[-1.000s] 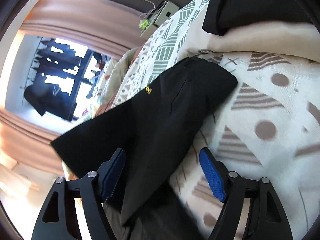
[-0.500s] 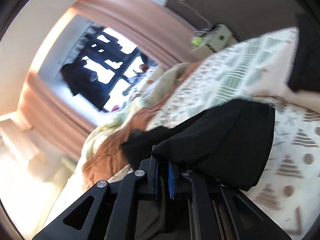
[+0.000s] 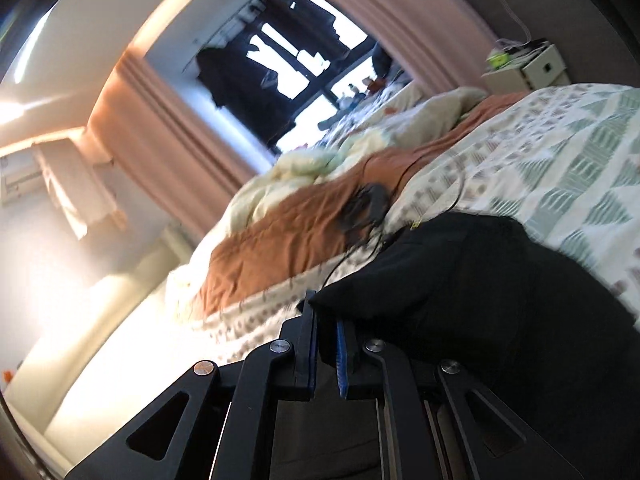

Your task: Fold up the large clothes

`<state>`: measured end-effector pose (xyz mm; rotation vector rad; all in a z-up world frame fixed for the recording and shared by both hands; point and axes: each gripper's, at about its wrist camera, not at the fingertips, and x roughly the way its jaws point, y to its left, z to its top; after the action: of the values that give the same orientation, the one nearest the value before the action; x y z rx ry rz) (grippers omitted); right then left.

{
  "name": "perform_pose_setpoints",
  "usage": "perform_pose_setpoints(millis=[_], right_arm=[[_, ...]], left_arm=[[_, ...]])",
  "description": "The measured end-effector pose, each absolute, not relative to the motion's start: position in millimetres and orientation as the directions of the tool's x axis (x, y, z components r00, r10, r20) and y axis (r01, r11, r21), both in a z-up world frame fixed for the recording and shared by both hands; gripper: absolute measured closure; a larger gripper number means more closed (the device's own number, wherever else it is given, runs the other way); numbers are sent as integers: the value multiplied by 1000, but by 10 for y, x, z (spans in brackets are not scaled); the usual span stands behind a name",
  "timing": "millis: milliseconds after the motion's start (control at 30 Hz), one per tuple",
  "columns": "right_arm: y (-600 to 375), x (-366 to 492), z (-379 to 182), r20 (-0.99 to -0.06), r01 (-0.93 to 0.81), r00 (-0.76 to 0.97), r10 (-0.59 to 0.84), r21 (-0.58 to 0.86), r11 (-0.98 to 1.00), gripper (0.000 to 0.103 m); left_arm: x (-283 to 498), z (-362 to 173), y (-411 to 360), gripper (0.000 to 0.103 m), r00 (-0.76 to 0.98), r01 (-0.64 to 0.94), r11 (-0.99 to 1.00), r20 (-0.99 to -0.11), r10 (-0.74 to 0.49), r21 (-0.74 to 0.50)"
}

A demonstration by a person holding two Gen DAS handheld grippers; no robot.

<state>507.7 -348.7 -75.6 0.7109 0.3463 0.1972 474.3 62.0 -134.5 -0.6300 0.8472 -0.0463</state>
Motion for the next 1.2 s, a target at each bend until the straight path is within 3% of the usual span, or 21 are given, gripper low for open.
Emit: perform_pose_setpoints(millis=[133, 333, 400, 467, 567, 767, 1033, 1200], right_arm=[[-3051, 5260, -892, -287, -88, 891, 352, 652, 753, 94], [-2570, 5468, -1248, -444, -55, 784, 433, 646, 761, 90], [-2545, 5483, -1379, -471, -38, 738, 484, 686, 726, 80], [-2576, 5448, -1457, -490, -4, 711, 505, 715, 699, 44], [-2662, 5242, -1517, -486, 19, 710, 510, 737, 676, 30], [-2904, 4890, -1470, -475, 56, 687, 551, 789, 611, 30], [-3828, 4426, -1427, -507, 237, 786, 354, 776, 584, 30], [-4313, 4391, -1624, -537, 332, 784, 310, 785, 523, 30]], left_arm=[[4698, -1366, 832, 2, 684, -247, 783, -676, -276, -570], [4690, -1355, 983, 2, 690, -277, 766, -675, -262, -580], [4697, -1347, 983, 2, 691, -277, 765, -674, -262, -581], [4708, -1341, 965, 2, 689, -274, 768, -675, -263, -579], [4723, -1322, 902, 2, 687, -264, 775, -676, -266, -573], [4721, -1258, 760, 2, 695, -247, 788, -670, -263, -565], [4767, -1119, 253, 2, 685, -139, 861, -675, -273, -489], [4794, -1053, -171, 2, 675, -44, 916, -688, -268, -400]])
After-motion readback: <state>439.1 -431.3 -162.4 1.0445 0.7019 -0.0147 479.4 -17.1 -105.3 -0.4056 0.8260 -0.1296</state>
